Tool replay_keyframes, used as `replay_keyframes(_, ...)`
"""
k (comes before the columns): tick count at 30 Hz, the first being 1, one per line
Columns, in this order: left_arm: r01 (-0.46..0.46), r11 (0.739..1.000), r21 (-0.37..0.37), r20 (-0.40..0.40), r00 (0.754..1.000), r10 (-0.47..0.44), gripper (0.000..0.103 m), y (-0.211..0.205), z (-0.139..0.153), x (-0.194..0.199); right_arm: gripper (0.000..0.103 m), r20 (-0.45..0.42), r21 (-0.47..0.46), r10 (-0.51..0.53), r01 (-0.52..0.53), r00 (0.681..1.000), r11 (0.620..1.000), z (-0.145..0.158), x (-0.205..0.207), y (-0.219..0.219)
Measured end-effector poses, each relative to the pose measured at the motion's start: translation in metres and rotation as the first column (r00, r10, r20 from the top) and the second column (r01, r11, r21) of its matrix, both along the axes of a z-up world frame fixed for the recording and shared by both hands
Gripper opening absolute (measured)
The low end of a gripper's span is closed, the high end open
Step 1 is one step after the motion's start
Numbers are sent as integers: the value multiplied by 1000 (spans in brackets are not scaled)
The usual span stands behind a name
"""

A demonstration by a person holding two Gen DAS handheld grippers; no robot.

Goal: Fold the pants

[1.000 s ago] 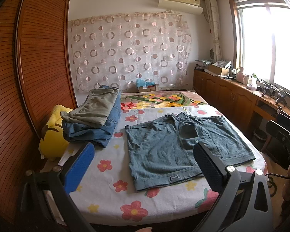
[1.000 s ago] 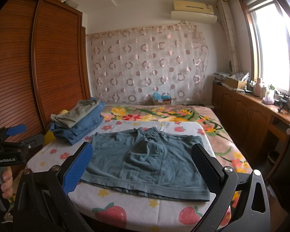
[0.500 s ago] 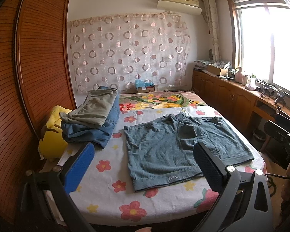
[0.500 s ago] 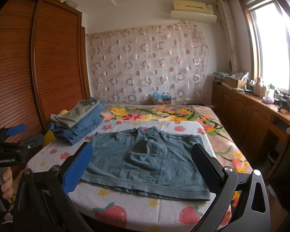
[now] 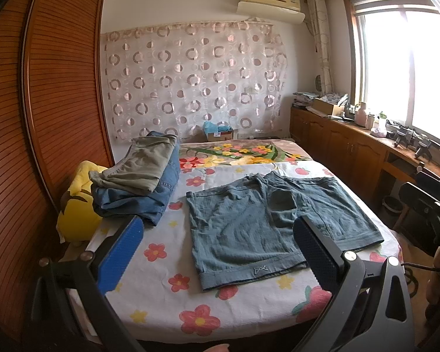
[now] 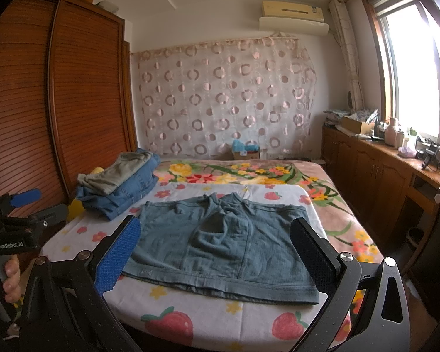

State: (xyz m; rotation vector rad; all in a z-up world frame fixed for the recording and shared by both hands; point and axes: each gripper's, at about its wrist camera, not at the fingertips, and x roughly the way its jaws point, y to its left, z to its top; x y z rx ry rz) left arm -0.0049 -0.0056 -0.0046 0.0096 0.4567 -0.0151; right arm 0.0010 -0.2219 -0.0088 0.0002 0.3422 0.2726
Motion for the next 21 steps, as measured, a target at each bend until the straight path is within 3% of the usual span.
replay_keyframes(11, 25, 1000, 6, -56, 998, -24, 103, -13, -15, 12, 103, -20, -11, 4, -4, 1000, 1000, -5, 2, 5)
replay_keyframes(21, 60, 998, -18, -111, 992, -62, 103, -1, -32, 25, 103, -72, -28, -17, 15, 997, 1000, -20, 12, -26)
